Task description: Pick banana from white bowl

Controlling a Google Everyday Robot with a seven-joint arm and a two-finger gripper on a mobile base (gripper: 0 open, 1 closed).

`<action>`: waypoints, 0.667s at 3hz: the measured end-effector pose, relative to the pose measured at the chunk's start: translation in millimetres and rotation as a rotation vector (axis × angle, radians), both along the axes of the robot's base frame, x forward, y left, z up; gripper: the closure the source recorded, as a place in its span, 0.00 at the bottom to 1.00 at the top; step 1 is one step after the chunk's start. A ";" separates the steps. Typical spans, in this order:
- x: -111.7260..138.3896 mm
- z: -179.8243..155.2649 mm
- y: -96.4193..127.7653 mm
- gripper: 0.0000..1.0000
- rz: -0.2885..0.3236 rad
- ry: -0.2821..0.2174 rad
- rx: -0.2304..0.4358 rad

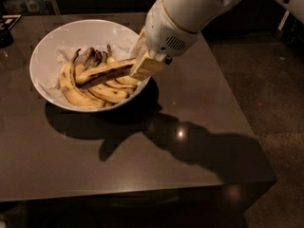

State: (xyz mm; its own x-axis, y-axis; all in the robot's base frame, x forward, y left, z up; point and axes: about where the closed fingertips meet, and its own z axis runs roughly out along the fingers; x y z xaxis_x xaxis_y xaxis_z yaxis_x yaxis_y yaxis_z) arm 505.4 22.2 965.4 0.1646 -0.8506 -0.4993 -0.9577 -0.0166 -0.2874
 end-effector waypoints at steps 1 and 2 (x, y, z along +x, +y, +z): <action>-23.2 1.1 -8.4 1.00 -0.053 -0.006 0.006; -25.2 -0.5 -9.8 1.00 -0.056 -0.005 0.002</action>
Offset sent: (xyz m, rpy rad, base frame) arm -0.0195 -0.0071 0.0012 0.0053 -0.0057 -0.0440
